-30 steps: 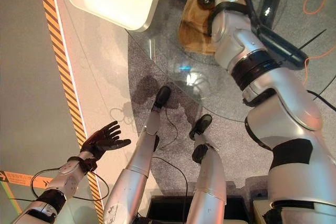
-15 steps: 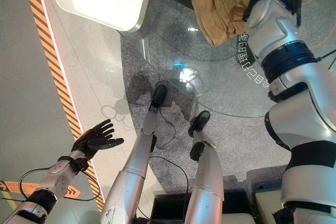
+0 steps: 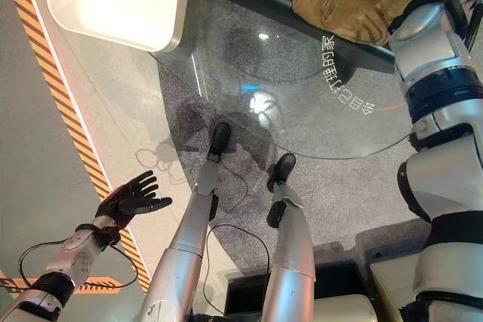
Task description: Wipe the table with a cloth and put it in the basket.
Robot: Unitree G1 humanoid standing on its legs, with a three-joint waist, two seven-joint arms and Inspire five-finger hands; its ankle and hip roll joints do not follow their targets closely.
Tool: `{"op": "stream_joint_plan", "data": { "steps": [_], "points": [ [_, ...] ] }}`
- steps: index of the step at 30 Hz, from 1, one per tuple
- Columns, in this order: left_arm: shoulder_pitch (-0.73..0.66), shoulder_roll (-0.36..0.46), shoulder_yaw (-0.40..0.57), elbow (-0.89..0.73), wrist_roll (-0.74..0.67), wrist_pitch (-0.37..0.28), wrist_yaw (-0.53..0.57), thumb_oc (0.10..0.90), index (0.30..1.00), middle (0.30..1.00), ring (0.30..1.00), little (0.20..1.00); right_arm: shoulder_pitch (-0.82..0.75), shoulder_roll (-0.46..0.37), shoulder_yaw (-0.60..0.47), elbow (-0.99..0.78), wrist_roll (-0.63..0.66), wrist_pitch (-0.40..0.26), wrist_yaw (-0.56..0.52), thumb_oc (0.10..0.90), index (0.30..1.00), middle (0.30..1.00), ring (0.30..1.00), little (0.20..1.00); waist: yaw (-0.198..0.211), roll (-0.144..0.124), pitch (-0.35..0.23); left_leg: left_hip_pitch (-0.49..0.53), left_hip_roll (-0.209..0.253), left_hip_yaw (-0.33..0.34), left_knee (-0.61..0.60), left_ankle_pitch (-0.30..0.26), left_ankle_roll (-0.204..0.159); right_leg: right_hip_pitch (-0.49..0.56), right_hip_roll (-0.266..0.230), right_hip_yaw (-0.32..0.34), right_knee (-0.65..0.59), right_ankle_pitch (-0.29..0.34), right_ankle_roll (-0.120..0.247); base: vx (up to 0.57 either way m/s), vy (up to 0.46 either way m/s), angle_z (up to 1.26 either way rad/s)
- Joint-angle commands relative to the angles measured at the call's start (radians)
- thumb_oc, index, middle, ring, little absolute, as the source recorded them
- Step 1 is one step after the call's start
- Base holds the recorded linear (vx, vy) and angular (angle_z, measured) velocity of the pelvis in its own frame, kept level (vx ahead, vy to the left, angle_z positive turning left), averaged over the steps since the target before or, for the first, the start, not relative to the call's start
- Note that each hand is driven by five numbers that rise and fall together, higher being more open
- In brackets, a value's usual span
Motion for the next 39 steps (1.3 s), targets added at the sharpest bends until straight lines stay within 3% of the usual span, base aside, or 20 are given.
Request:
{"op": "stream_joint_plan", "data": {
  "steps": [1,6,14,27,39],
  "points": [
    [0.062,0.006,0.014,0.061,-0.023,-0.019,-0.012,0.8,0.9,0.9,0.9,0.9,-0.037,-0.213,0.018,0.051,0.009,-0.023,-0.153,0.1,0.3,0.3,0.3,0.2,0.008,0.004,-0.012,0.064,-0.047,0.149,0.101,-0.175,0.087,0.081,0.089,0.008,-0.202,0.136,0.013,-0.01,-0.002,-0.09],
    [0.056,0.005,0.01,0.05,-0.027,-0.004,-0.001,0.8,0.9,0.9,0.9,0.9,-0.03,-0.219,-0.006,0.041,0.038,-0.077,-0.159,0.1,0.3,0.3,0.3,0.2,0.002,0.004,-0.012,0.068,-0.046,0.152,0.094,-0.17,0.085,0.084,0.095,0.013,-0.207,0.136,0.01,-0.01,-0.006,-0.11],
    [0.043,-0.011,0.004,0.053,-0.021,-0.002,0.004,0.8,0.9,0.9,0.9,0.9,-0.05,-0.174,0.035,-0.066,-0.042,-0.133,-0.109,0.1,0.3,0.3,0.3,0.2,0.008,0.009,-0.012,0.067,-0.052,0.151,0.086,-0.163,0.082,0.081,0.094,0.009,-0.206,0.127,0.002,0.0,0.001,-0.01],
    [0.035,-0.058,-0.01,0.059,0.018,-0.023,0.005,0.8,0.9,0.9,0.9,0.9,-0.095,-0.026,0.135,-0.307,-0.279,-0.148,0.099,0.1,0.3,0.3,0.3,0.2,0.04,0.02,-0.012,0.065,-0.059,0.147,0.073,-0.149,0.078,0.079,0.082,-0.012,-0.194,0.104,-0.007,0.0,0.0,0.0],
    [0.025,-0.091,0.004,0.06,0.051,-0.034,0.015,0.8,0.9,0.9,0.9,0.9,0.015,0.086,0.12,-0.598,-0.425,-0.092,0.331,0.1,0.3,0.3,0.3,0.2,0.051,0.021,-0.012,0.054,-0.062,0.148,0.071,-0.14,0.079,0.07,0.077,-0.025,-0.18,0.089,-0.009,0.0,0.0,0.0]
  ]
}}
